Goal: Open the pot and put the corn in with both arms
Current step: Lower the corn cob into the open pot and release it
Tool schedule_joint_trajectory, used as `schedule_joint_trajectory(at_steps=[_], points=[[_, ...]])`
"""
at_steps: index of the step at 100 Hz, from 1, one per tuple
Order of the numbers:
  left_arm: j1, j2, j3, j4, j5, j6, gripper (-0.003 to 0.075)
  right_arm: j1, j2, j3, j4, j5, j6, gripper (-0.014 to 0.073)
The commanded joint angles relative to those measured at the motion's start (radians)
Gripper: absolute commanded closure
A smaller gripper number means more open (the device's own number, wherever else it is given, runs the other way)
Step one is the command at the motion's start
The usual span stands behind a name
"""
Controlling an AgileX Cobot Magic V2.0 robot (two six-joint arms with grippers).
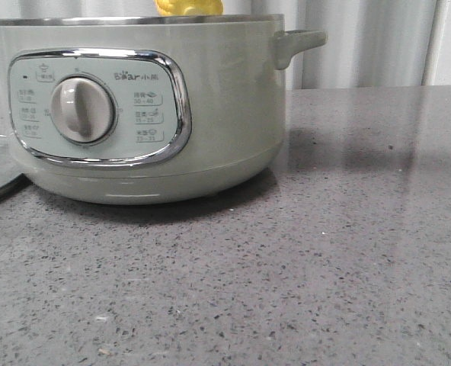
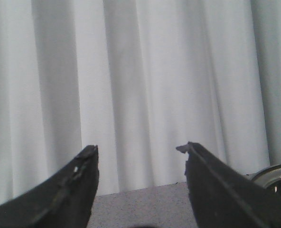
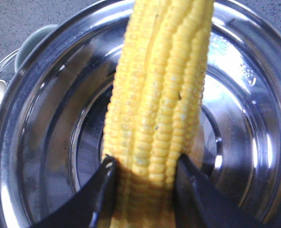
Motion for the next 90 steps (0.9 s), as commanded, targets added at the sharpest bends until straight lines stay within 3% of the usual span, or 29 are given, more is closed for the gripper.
schedule_joint_trajectory(at_steps=[1,35,90], points=[[0.000,0.000,-0.035,-0.004,-0.078,-0.009,0.0352,0.002,-0.045,-0.037,0.017,-0.062,-0.016,0.0445],[0.000,0.000,-0.035,-0.004,-0.078,-0.009,0.0352,0.002,-0.045,-0.037,0.017,-0.058,-0.019,0.0396],[0.000,0.000,-0.035,-0.004,-0.078,-0.009,0.0352,0.002,-0.045,-0.037,0.017,-0.060,-0.022,0.0396]])
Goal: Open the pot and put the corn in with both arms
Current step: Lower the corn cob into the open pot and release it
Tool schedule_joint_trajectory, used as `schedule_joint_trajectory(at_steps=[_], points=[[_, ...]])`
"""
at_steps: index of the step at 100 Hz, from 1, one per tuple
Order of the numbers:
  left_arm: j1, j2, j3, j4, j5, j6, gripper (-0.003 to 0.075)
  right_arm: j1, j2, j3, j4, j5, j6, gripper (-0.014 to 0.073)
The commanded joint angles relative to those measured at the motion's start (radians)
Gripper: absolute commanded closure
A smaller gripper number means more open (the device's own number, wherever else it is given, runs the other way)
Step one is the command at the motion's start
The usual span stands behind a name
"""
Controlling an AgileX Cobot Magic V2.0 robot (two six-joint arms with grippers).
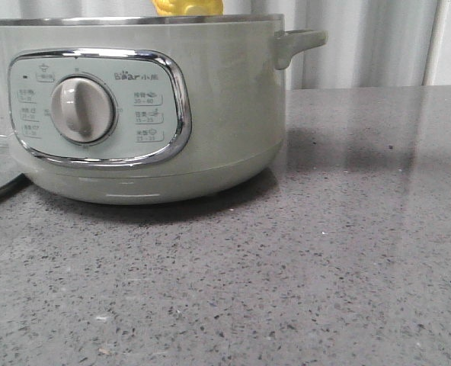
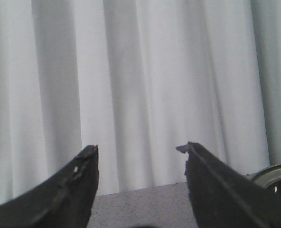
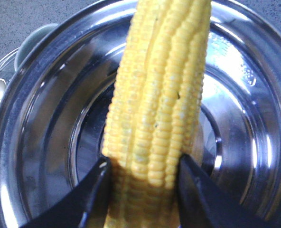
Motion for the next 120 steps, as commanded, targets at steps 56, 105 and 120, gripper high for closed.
schedule_joint_trajectory(at_steps=[56,105,120], points=[[0.000,0.000,-0.035,-0.006,-0.078,-0.009,0.0352,0.002,-0.045,-0.037,0.017,-0.060,-0.014,0.0267],[0.000,-0.004,-0.035,-0.027,0.050,-0.013,0.0370,0.002,-0.152,-0.039,-0.075,0.035,-0.014,0.0412],[0.000,-0.026,-0.035,-0.033,0.055,-0.047,0.0505,0.002,-0.191,-0.039,-0.115,0.097,-0.014,0.0536]])
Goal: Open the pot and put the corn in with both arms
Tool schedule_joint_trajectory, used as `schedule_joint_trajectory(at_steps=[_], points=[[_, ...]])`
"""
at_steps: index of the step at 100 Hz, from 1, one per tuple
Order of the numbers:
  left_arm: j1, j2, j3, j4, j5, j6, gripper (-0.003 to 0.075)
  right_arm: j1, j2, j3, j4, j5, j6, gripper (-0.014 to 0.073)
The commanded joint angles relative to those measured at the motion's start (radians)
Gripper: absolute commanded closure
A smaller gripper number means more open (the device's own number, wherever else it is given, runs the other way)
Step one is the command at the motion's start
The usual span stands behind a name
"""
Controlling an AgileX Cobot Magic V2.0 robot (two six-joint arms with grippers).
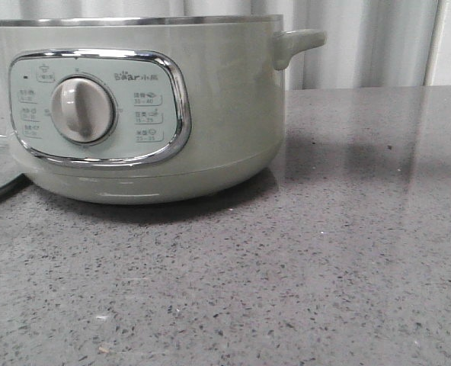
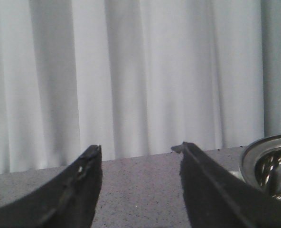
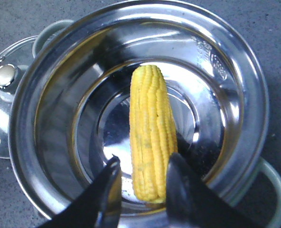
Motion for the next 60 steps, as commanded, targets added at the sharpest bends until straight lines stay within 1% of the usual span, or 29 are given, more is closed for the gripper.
schedule_joint_trajectory(at_steps=[1,11,22,32,42,60], points=[[0.000,-0.019,-0.035,-0.013,-0.066,-0.022,0.0513,0.002,-0.064,-0.037,-0.023,-0.012,-0.012,0.0545],[0.000,-0.033,-0.035,-0.008,-0.066,-0.022,0.0635,0.002,-0.101,-0.033,-0.027,-0.020,-0.014,0.0590],[0.000,-0.065,-0.035,-0.006,-0.045,-0.022,0.0741,0.002,-0.146,-0.021,-0.038,-0.037,-0.016,0.0601],[0.000,-0.097,-0.033,-0.006,0.013,-0.022,0.0741,0.002,-0.203,0.009,-0.070,-0.035,-0.016,0.0601],[0.000,-0.138,-0.028,-0.006,0.097,-0.022,0.0741,0.002,-0.280,0.089,-0.074,-0.060,-0.016,0.0601],[0.000,-0.242,0.017,-0.006,0.101,-0.022,0.0741,0.002,-0.479,0.318,-0.100,-0.191,-0.016,0.0601]])
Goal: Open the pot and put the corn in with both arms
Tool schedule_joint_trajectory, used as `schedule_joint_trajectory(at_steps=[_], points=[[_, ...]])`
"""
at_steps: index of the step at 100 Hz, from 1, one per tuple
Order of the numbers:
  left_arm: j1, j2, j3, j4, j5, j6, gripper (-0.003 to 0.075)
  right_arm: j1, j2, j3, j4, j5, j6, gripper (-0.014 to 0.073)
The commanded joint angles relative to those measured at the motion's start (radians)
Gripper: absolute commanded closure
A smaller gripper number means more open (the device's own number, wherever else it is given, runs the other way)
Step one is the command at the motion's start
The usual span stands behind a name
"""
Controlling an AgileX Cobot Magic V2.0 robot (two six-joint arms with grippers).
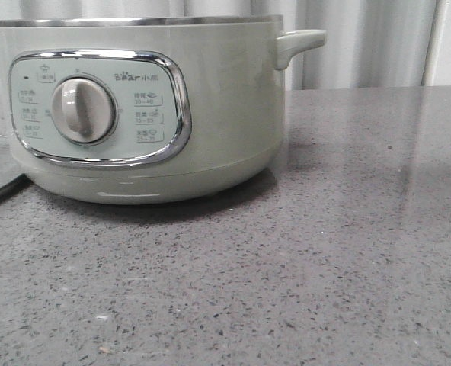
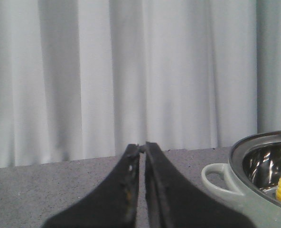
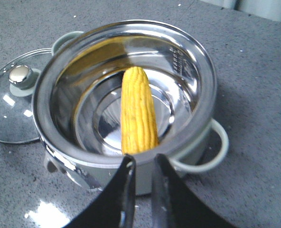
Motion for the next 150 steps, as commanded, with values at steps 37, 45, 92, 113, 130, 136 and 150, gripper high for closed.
schedule_joint_trajectory(at_steps=[37,45,92,113,130,136,150], points=[[0.000,-0.252,0.009,-0.011,0.165,-0.009,0.0740,0.000,-0.598,0.656,-0.091,-0.490,-0.012,0.0601],[0.000,-0.287,0.032,-0.011,0.163,-0.009,0.0740,0.000,-0.698,0.757,-0.100,-0.526,-0.012,0.0601],[0.000,-0.408,0.186,-0.095,0.169,-0.009,0.0741,-0.091,-1.030,0.976,-0.193,-0.516,-0.012,0.0601],[0.000,-0.408,0.188,-0.164,0.184,-0.009,0.0741,-0.099,-1.030,0.976,-0.193,-0.511,-0.012,0.0601],[0.000,-0.408,0.188,-0.185,0.188,-0.009,0.0741,-0.099,-1.030,0.976,-0.193,-0.511,-0.012,0.0601],[0.000,-0.408,0.188,-0.185,0.188,-0.009,0.0741,-0.099,-1.030,0.976,-0.193,-0.511,-0.012,0.0601],[0.000,-0.408,0.188,-0.185,0.188,-0.009,0.0741,-0.099,-1.030,0.976,-0.193,-0.511,-0.012,0.0601]])
